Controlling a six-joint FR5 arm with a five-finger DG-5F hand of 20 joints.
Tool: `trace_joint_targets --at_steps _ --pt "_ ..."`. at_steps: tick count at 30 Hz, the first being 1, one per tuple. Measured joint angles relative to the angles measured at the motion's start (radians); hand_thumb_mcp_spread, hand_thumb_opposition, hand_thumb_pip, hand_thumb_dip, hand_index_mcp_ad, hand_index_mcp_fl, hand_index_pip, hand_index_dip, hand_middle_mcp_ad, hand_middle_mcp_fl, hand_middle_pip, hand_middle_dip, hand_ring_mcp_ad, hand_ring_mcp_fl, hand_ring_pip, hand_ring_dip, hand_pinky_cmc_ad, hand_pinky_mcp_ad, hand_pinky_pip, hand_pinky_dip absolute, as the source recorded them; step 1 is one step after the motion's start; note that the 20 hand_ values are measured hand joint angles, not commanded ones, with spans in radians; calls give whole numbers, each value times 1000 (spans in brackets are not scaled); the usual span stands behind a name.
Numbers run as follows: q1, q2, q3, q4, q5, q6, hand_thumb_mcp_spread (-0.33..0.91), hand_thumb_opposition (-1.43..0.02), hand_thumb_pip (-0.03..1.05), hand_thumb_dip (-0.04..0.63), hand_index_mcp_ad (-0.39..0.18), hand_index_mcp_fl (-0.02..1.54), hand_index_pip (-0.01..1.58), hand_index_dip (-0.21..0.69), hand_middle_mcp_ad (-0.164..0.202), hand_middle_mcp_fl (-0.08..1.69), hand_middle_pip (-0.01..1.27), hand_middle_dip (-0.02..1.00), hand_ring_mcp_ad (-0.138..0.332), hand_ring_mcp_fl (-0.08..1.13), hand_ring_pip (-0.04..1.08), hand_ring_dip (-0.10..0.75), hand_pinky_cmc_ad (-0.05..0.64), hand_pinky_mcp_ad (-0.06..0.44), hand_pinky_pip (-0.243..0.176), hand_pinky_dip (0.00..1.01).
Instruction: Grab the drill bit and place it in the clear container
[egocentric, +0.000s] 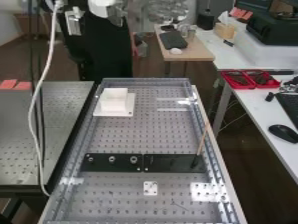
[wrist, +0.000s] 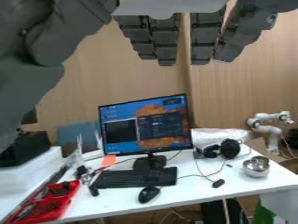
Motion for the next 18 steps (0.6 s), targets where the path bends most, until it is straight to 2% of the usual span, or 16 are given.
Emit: trace_joint_targets --at_steps 7,11,13,18 --pt "-25 -70 -101 156 36 80 234 -709 244 16 124 58 101 -3 138 12 159 24 218 42 96 -49 236 155 -119 188" --pt "-35 -123 -123 179 73 119 255 -709 244 17 117 58 101 24 133 12 159 26 215 38 96 -49 241 152 -119 188" --pt "-43 -162 -131 193 91 142 253 -709 244 17 91 58 101 35 136 12 155 28 215 33 96 -49 239 152 -120 188" --pt "-59 -221 -138 218 113 172 286 -709 316 19 66 58 101 35 133 5 155 24 218 26 94 -49 236 152 -120 188"
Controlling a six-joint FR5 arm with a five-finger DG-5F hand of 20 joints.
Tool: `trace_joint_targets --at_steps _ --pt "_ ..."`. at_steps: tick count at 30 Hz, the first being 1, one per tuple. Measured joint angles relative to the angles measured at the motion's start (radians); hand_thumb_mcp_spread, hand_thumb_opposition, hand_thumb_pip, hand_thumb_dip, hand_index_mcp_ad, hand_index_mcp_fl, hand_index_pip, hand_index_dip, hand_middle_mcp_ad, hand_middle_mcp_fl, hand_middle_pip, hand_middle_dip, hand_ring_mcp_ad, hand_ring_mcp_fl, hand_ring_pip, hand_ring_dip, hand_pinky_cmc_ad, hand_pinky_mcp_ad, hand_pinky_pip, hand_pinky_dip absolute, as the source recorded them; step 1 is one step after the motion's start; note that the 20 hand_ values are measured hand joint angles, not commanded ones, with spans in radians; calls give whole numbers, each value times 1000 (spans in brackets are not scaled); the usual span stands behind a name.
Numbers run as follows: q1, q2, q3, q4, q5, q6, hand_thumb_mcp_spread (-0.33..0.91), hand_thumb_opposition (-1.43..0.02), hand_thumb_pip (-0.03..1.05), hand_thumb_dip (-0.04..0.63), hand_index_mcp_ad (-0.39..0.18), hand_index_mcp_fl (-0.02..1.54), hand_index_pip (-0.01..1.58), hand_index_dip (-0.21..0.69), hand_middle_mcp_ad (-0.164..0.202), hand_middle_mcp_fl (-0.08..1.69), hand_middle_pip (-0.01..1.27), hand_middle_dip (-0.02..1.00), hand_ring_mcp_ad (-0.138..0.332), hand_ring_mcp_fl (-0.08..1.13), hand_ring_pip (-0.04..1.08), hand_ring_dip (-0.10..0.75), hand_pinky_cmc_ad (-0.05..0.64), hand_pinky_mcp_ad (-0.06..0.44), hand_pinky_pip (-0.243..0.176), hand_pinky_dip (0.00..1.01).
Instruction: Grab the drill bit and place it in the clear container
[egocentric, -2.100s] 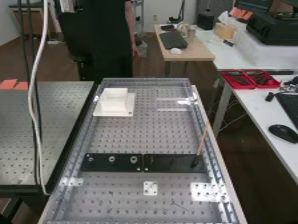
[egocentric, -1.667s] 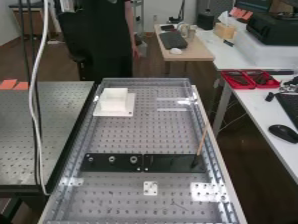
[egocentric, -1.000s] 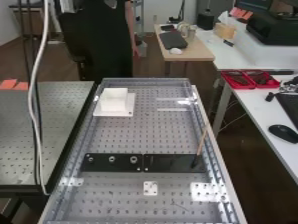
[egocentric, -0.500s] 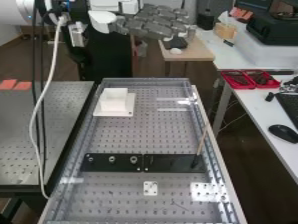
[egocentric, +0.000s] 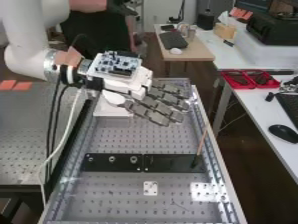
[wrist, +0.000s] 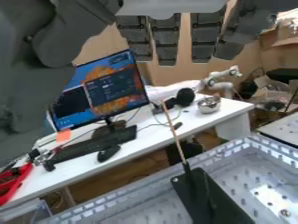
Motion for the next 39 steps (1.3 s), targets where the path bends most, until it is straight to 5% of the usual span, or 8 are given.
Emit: trace_joint_targets --at_steps 8,16,25,34,39 --pt "-19 -78 4 45 26 16 284 -709 363 24 24 58 103 51 134 9 155 51 213 26 94 -49 237 152 -120 188" --pt "-38 -136 0 153 75 67 333 -757 534 113 9 175 138 94 129 5 157 77 218 30 89 -51 237 152 -120 188" --pt "-54 -189 14 206 88 74 360 -787 562 208 0 204 613 126 126 2 152 110 229 26 79 -47 236 152 -120 168" --pt "-60 -233 43 230 71 45 405 -827 607 220 -21 225 1089 157 106 21 150 113 230 26 80 -47 236 152 -120 168" --pt "-65 -254 59 248 60 41 417 -850 614 267 -24 288 1241 209 110 52 150 127 230 26 80 -47 232 152 -120 168"
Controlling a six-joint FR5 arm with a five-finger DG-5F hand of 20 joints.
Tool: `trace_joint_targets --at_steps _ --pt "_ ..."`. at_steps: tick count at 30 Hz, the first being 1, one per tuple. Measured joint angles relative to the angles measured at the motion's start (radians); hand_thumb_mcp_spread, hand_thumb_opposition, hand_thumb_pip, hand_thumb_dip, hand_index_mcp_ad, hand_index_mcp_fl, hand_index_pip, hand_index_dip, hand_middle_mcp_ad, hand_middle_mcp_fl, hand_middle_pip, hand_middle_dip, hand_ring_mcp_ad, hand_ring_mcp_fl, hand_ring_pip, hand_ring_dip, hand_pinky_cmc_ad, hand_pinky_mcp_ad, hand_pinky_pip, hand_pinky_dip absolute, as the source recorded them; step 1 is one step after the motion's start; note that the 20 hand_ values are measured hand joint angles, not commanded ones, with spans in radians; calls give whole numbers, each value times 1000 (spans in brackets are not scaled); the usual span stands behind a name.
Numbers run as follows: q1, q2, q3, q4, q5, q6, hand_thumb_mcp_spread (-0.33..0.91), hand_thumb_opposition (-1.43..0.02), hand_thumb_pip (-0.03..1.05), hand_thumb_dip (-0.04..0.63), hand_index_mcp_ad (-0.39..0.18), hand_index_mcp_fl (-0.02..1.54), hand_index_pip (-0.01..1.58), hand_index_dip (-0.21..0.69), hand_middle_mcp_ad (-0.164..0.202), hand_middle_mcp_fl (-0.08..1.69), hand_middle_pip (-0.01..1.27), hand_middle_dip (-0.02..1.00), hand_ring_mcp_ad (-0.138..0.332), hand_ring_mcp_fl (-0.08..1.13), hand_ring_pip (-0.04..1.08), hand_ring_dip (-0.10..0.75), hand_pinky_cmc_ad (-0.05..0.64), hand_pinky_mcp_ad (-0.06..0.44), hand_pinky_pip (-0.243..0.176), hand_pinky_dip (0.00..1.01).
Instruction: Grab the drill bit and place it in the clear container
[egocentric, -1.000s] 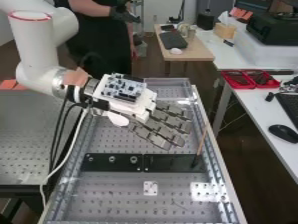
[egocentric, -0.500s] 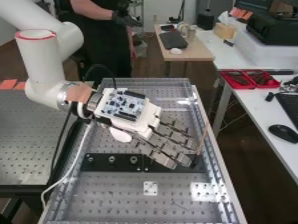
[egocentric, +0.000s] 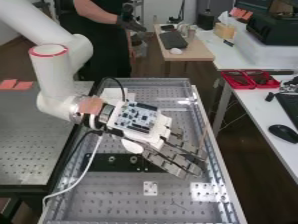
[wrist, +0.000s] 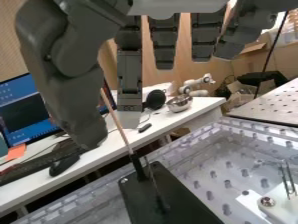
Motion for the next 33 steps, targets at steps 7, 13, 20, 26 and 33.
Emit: trace_joint_targets --at_steps 7,13,20,26,33 --pt "-12 -30 27 -10 -14 0 419 -867 599 269 -45 318 1290 218 106 52 152 140 227 26 80 -47 236 152 -120 168" --pt "-22 -46 41 -19 -26 0 442 -878 593 269 -45 291 1237 218 89 51 152 141 227 26 80 -47 237 152 -120 168" --pt "-32 -68 57 -17 -29 1 442 -878 593 284 -52 305 1203 215 93 52 152 141 227 26 80 -47 222 152 -120 168" --pt "-36 -92 83 -31 -40 -1 442 -878 593 284 -52 347 1204 215 93 51 148 143 230 26 82 -47 229 154 -117 168" --pt "-38 -109 100 -42 -54 -4 442 -878 583 286 -65 358 1201 211 89 101 152 155 230 24 86 -45 209 154 -117 168"
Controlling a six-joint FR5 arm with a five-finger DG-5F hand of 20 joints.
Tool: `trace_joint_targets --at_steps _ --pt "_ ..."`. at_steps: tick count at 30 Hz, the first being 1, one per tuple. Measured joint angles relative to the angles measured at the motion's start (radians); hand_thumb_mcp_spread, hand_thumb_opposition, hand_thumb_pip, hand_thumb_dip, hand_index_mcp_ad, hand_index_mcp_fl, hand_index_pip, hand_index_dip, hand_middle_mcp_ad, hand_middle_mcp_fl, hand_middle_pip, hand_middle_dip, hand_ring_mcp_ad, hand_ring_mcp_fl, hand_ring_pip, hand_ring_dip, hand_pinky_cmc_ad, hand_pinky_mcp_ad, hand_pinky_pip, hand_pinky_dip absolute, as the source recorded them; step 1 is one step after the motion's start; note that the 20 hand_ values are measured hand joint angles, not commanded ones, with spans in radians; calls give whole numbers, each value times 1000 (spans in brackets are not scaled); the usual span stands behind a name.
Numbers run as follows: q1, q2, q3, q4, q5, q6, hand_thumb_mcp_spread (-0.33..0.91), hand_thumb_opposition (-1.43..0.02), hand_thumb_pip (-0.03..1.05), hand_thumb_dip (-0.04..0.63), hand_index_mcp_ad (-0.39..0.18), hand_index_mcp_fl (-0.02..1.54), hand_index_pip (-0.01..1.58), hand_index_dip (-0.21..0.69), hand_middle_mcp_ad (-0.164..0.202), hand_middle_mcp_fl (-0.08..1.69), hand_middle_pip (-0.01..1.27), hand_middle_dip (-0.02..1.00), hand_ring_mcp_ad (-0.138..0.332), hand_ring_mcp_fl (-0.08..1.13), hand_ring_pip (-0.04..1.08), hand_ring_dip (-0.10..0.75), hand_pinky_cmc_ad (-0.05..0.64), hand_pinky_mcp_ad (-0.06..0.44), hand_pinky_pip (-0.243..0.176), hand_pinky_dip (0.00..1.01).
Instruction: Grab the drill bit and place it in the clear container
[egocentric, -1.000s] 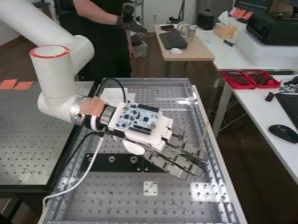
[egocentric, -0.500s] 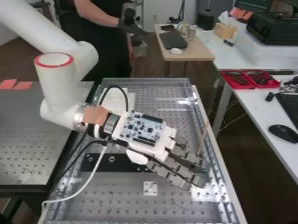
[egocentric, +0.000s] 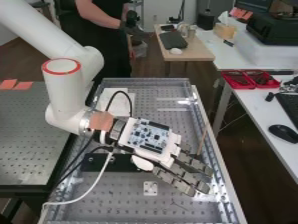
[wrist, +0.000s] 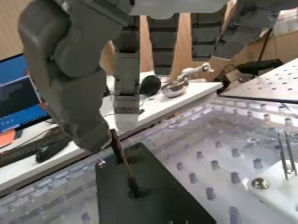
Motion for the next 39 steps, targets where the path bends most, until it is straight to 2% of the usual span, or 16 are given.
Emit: trace_joint_targets --at_steps 24,28,36,39 --pt "-5 -25 26 -9 -5 -8 468 -874 569 286 -73 410 1215 208 94 103 154 155 227 24 86 -44 211 154 -115 171" --pt "-5 -28 29 -10 -6 -9 466 -878 529 283 -87 410 1215 208 94 105 154 155 227 24 86 -44 206 154 -115 171" --pt "-3 -34 36 -13 -1 -6 480 -878 527 283 -87 421 1211 208 94 103 154 155 227 24 86 -44 201 154 -117 171" --pt "-3 -35 38 -14 -1 -5 480 -878 525 283 -89 435 1211 208 75 122 152 155 229 24 82 -44 199 154 -113 171"
